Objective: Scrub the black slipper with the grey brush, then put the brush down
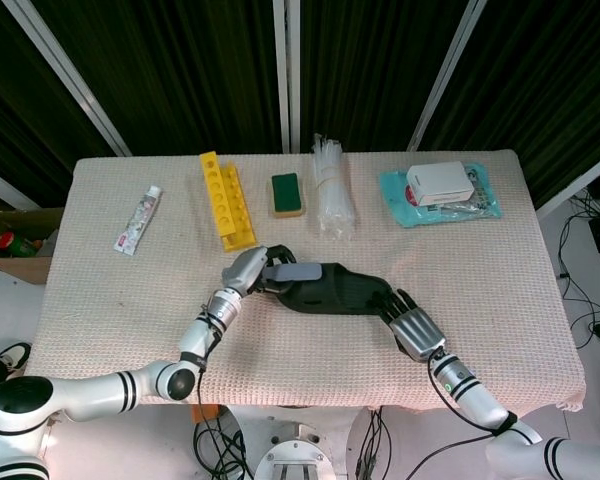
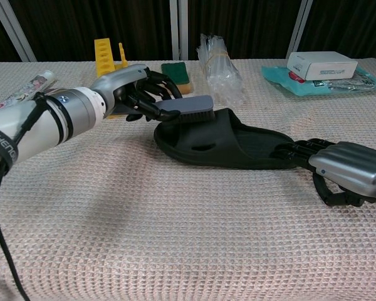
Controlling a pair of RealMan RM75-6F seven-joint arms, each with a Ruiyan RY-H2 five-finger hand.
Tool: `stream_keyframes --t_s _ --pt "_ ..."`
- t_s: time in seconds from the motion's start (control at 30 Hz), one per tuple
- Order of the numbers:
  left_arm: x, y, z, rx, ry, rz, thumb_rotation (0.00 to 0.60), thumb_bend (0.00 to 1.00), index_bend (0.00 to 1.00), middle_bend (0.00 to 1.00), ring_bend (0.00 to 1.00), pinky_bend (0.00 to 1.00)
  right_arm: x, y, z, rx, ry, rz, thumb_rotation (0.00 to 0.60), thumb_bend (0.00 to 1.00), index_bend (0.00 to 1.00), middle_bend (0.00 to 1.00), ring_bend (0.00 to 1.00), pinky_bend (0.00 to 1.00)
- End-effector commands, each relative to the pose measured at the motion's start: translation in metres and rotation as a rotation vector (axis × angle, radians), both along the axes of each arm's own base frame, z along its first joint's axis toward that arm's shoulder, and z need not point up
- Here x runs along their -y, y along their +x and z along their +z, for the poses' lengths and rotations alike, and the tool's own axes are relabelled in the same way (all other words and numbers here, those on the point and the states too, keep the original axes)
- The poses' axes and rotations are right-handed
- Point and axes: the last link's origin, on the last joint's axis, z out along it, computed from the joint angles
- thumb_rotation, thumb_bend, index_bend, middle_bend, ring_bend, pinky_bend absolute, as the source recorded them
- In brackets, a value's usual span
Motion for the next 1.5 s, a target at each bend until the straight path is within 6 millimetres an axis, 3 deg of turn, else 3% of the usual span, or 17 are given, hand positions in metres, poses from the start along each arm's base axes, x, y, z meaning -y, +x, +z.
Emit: stream_keyframes --t_s 0.03,0.5,0.67,0.77,0.87,0.97,1.13,1.5 --pt "-0.002 0.001 -0.002 -0.002 0.002 0.017 0.6 0.54 0.89 0.92 0.86 0.94 0.0 0.0 0.0 -0.001 0.001 0.0 0.594 1.0 0.0 0.0 0.0 0.0" --pt "0.022 0.008 0.009 0.02 -0.302 -0.062 0.6 0.55 0.93 0.94 0.88 0.96 0.001 -0.001 0.0 -0.006 0.006 -0.01 0.594 1.0 0.0 0.0 0.0 0.0" --pt "0.022 0.011 0.015 0.027 -0.353 -0.074 0.6 0.55 0.93 0.95 0.88 0.96 0.001 -0.002 -0.001 -0.006 0.003 -0.011 0.596 1.0 0.0 0.0 0.0 0.0" --pt "0.016 0.012 0.019 0.073 -0.296 -0.054 0.6 0.55 0.93 0.94 0.88 0.97 0.001 -0.002 -0.001 -0.006 0.002 -0.012 0.594 1.0 0.0 0.0 0.0 0.0" --pt "0.006 0.013 0.024 0.161 -0.109 -0.012 0.6 0.55 0.92 0.94 0.88 0.96 0.001 -0.003 -0.001 -0.005 0.002 -0.012 0.595 1.0 0.0 0.0 0.0 0.0" --pt "0.0 0.008 0.021 0.143 0.015 -0.003 0.6 0.55 0.92 0.94 0.88 0.96 0.001 -0.003 -0.001 -0.005 0.002 -0.014 0.595 1.0 0.0 0.0 0.0 0.0" --pt "-0.002 -0.001 0.011 0.059 0.045 -0.006 0.6 0.55 0.92 0.94 0.88 0.96 0.002 -0.004 -0.002 -0.007 0.007 -0.018 0.595 1.0 0.0 0.0 0.0 0.0" --pt "0.006 0.004 0.001 0.031 0.01 -0.045 0.6 0.56 0.92 0.94 0.87 0.96 0.002 -0.008 -0.004 -0.012 0.01 -0.031 0.595 1.0 0.0 0.0 0.0 0.0"
